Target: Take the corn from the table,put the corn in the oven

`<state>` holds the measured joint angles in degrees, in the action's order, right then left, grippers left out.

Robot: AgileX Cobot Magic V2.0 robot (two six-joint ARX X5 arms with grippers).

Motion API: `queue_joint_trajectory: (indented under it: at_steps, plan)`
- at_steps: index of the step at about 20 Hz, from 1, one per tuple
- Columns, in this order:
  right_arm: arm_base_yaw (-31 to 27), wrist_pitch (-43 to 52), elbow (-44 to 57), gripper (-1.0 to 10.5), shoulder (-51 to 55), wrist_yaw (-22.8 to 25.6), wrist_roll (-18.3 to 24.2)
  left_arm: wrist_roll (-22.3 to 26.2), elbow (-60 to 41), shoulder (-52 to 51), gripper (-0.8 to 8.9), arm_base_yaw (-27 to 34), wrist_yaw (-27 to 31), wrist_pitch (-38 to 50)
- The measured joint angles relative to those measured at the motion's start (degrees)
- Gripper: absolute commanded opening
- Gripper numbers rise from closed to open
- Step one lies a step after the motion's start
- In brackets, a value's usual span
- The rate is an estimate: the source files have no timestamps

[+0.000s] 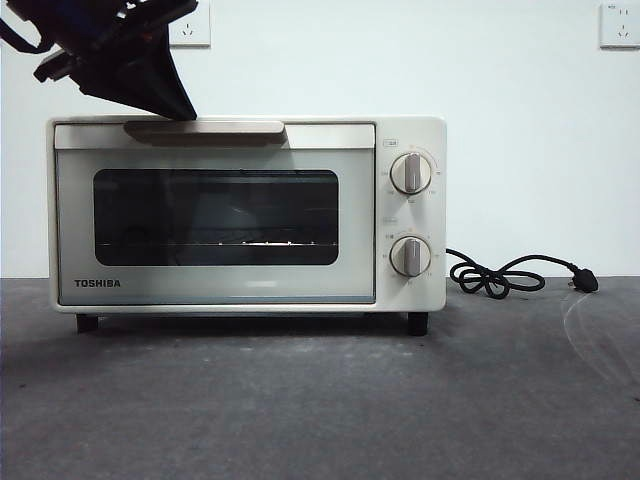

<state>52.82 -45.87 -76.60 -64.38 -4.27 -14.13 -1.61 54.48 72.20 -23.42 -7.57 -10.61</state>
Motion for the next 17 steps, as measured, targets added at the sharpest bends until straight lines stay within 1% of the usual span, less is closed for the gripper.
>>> queue_joint_trajectory:
  at_steps: [4,9,12,17]
  plan:
    - [0.0,-0.76,0.0,-0.1,0.81,0.0,0.2,0.13,0.59,0.72,-0.05,0.0,-0.04,-0.24]
    - [0.0,-1.22,0.0,-0.1,0.87,0.02,0.26,0.13,1.66,0.63,-0.05,-0.02,-0.5,-4.37]
    - [0.0,-1.22,0.0,-0.1,0.87,0.9,0.44,0.11,2.36,0.02,-0.05,-0.39,-1.05,-8.85]
    - [0.0,-1.22,0.0,-0.1,0.87,1.97,0.48,0.11,2.62,-1.07,-0.05,-1.95,-3.08,-20.74]
